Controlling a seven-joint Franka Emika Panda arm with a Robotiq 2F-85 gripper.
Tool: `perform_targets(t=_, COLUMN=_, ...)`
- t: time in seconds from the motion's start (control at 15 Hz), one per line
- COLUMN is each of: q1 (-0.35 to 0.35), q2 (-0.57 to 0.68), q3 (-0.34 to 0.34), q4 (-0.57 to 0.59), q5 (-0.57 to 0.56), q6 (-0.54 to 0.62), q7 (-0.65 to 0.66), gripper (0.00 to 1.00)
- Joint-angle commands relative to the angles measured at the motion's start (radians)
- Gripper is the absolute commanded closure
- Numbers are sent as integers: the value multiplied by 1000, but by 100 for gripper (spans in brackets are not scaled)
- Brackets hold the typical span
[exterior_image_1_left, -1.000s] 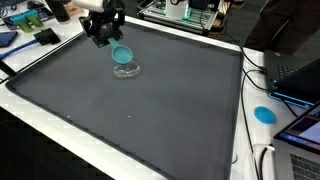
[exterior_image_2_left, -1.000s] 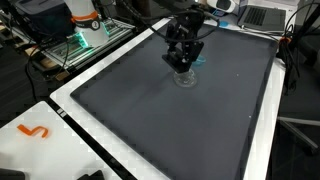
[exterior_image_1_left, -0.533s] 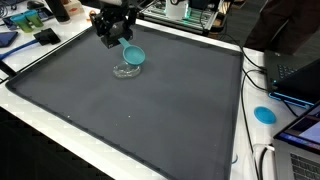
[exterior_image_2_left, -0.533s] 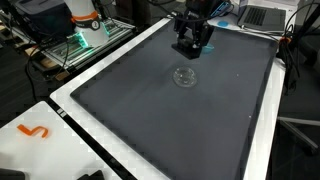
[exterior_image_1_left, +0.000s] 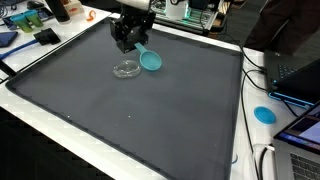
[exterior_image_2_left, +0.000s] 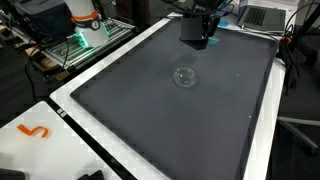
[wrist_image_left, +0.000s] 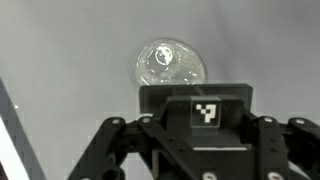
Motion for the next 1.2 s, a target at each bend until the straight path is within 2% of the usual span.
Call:
perform_targets(t=0.0, q1=23, q2=15, q3=5, q4=1, q5=-8, q6=12, q7=79, gripper=69)
perform_targets(t=0.6, q1=63, q2=64, q3=15, q4=12, q5=-42, q6=31, q7=227, gripper=69)
perform_targets(t=1.13, q1=86, q2=116, q3=12, q4=48, q5=-76, q6=31, q7=292, gripper=69)
